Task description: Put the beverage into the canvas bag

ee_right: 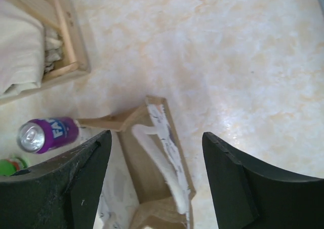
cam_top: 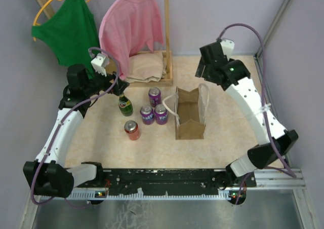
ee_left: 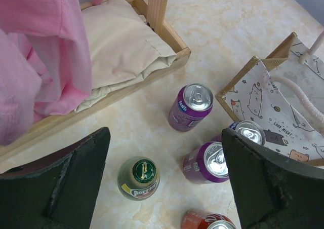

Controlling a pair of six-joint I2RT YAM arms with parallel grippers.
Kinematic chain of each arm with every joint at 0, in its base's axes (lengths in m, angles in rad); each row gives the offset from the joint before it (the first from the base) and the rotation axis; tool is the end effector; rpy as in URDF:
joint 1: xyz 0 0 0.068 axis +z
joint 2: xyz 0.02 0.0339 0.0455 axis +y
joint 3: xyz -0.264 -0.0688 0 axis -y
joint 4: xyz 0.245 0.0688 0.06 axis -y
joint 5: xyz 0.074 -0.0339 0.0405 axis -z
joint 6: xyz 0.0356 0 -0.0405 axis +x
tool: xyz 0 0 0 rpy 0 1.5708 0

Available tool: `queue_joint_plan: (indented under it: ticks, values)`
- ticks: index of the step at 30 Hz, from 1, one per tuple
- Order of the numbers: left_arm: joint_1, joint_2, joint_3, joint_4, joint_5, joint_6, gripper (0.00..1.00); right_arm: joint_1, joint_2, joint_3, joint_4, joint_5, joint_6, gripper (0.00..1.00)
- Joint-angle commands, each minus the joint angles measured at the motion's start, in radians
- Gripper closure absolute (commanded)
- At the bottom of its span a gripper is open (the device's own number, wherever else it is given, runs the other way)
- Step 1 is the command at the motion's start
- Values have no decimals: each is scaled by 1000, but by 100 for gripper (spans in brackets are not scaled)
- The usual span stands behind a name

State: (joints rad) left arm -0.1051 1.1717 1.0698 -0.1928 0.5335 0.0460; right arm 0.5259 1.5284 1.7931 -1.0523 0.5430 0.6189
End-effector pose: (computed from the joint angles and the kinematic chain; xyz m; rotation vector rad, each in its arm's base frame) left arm 0.2640 -0.0461 0.3611 0.5052 1.7872 -0.5371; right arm 0.2715 0.1363 0.4252 0.3562 2.1941 -0.0228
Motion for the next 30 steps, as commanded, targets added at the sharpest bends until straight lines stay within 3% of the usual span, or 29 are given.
queue_joint_plan:
  ticks: [1, 8, 13, 21, 30]
  values:
    - [-2, 0, 42, -15, -2, 16, 4, -29, -114, -84, -19, -8, -40, 28]
    - [-2, 14, 61, -58, -6, 20, 4, -38, -225, -254, -3, -56, 0, 28]
    - [-3, 40, 78, -82, -11, -6, 4, -138, -260, -341, 63, -183, 7, 27]
    - [-2, 61, 110, -77, -11, -9, 5, -158, -192, -223, 50, -248, -51, 28]
    - [-2, 49, 95, -86, -14, -5, 5, -134, -192, -237, 45, -347, -69, 32]
